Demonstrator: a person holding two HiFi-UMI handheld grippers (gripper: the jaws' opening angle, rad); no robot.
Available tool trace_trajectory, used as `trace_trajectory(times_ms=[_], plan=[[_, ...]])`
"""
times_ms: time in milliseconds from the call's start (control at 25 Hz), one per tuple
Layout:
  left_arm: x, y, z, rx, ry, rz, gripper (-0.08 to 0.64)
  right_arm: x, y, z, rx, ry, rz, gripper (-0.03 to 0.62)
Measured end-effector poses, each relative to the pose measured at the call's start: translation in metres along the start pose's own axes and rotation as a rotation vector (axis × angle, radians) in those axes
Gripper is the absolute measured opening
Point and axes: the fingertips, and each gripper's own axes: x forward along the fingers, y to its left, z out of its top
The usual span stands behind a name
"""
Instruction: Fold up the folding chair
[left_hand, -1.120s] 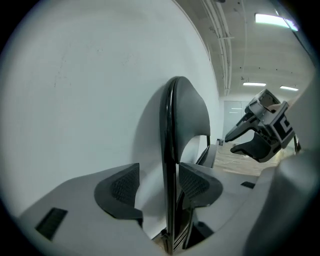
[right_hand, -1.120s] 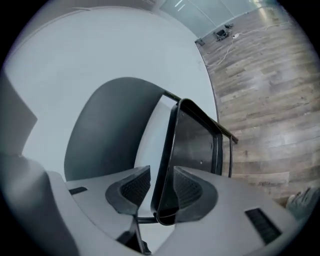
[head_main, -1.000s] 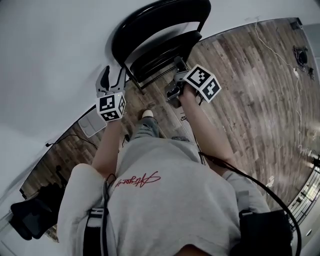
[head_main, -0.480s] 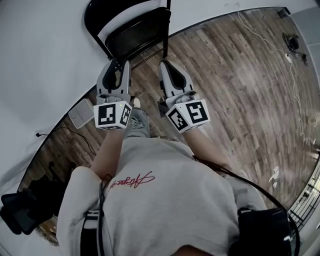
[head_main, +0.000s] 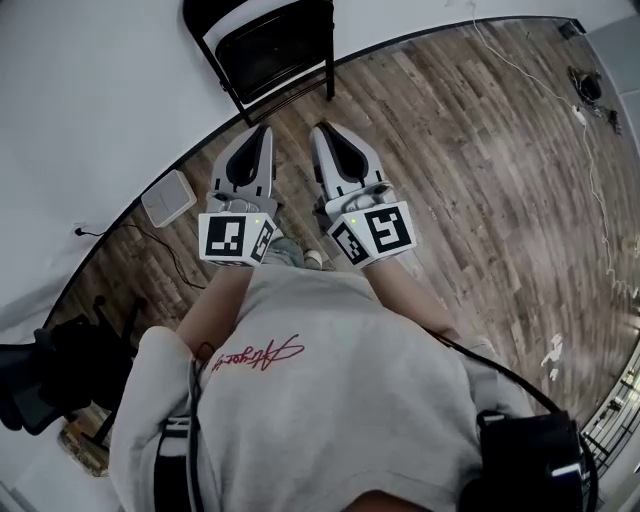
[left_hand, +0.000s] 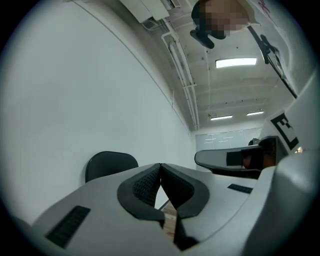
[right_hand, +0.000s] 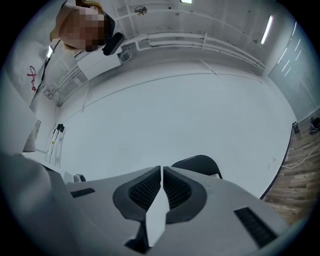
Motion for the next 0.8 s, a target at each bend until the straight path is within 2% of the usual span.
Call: trace_trajectory(times_ms=[440, 800], plan=[[-0.028, -0.022, 0.016, -0.036, 0.005, -0.078, 0.017, -0.023, 0.012, 0.003, -0.05, 0.02, -0.055, 0.025], [-0.036, -0.016, 0.011, -0.055, 0.015, -0.09, 0.017, -0.021, 0.022, -0.003, -0.064, 0.037, -0.059, 0.021]])
